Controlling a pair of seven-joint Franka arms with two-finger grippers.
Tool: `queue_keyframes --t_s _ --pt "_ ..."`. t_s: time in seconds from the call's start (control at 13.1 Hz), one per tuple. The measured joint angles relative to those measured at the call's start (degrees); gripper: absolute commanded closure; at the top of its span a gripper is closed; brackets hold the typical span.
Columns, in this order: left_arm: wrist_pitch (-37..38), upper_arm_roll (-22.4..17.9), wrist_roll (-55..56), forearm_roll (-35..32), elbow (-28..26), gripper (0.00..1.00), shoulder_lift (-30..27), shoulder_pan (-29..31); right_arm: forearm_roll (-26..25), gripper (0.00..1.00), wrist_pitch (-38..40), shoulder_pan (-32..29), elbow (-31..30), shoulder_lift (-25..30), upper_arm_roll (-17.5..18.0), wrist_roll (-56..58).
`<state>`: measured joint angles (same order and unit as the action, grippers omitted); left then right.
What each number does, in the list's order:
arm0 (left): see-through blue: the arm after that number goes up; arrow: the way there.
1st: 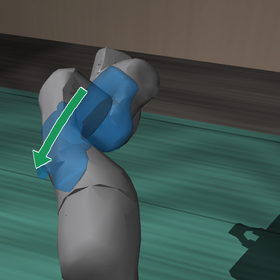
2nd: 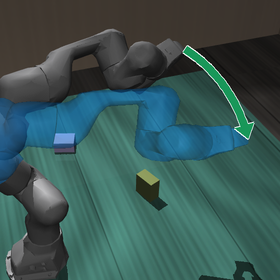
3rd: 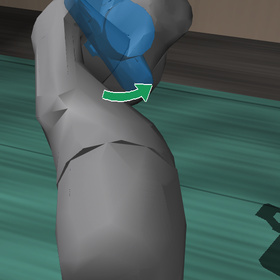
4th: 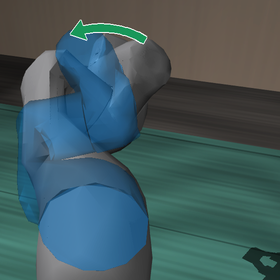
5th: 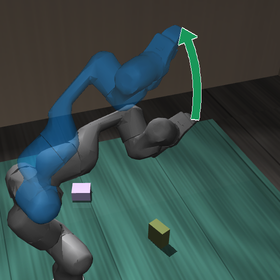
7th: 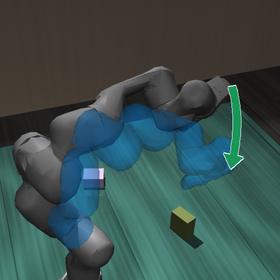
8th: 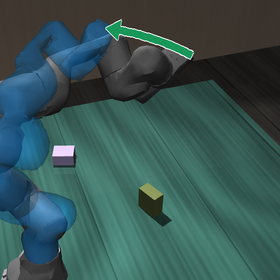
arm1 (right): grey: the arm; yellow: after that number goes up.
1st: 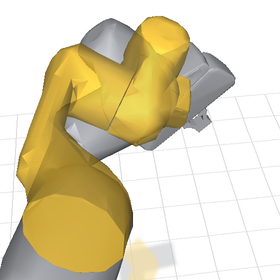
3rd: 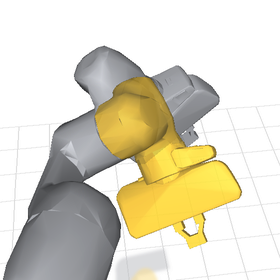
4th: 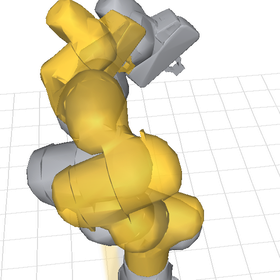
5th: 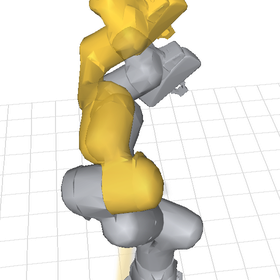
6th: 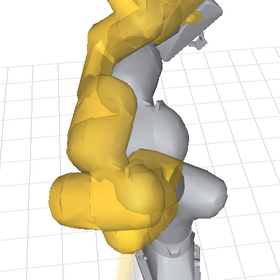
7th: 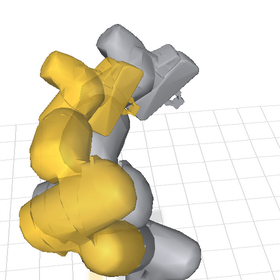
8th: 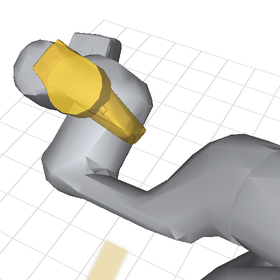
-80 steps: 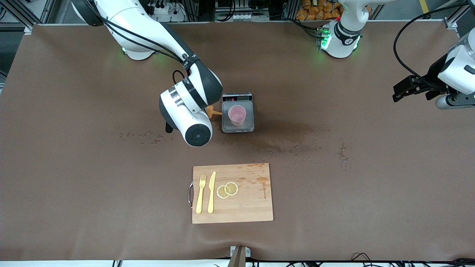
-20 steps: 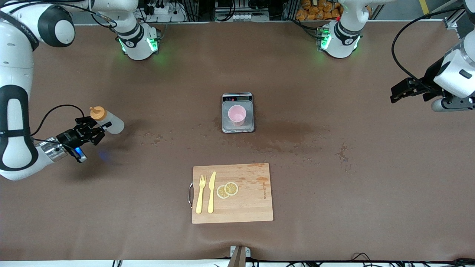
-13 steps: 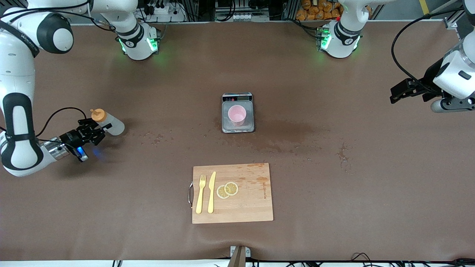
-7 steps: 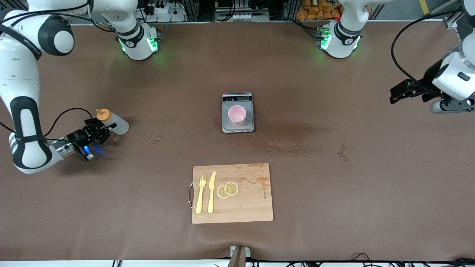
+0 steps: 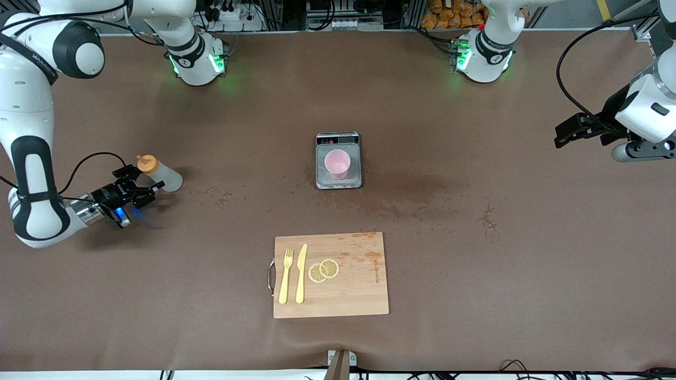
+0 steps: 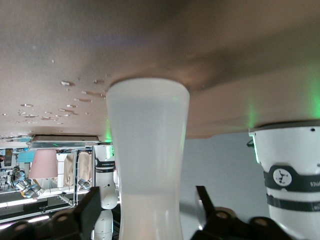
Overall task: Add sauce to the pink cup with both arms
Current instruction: 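Lower the bottle upright onto the table with the right gripper, then open the right gripper and withdraw it from the bottle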
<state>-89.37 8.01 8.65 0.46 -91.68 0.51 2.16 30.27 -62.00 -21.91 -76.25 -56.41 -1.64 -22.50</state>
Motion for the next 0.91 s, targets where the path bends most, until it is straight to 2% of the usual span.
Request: queue_keyframes --t_s 0.76,0.91 --pt "0.0 -0.1 0.0 0.0 0.0 0.00 0.0 0.1 -0.1 0.00 2.6 -2.8 10.1 2.1 -0.1 -8.7" --pt "0.0 -0.1 0.0 0.0 0.0 0.00 0.0 0.1 -2.1 0.00 2.8 -2.9 11.4 3.2 0.0 -8.9"
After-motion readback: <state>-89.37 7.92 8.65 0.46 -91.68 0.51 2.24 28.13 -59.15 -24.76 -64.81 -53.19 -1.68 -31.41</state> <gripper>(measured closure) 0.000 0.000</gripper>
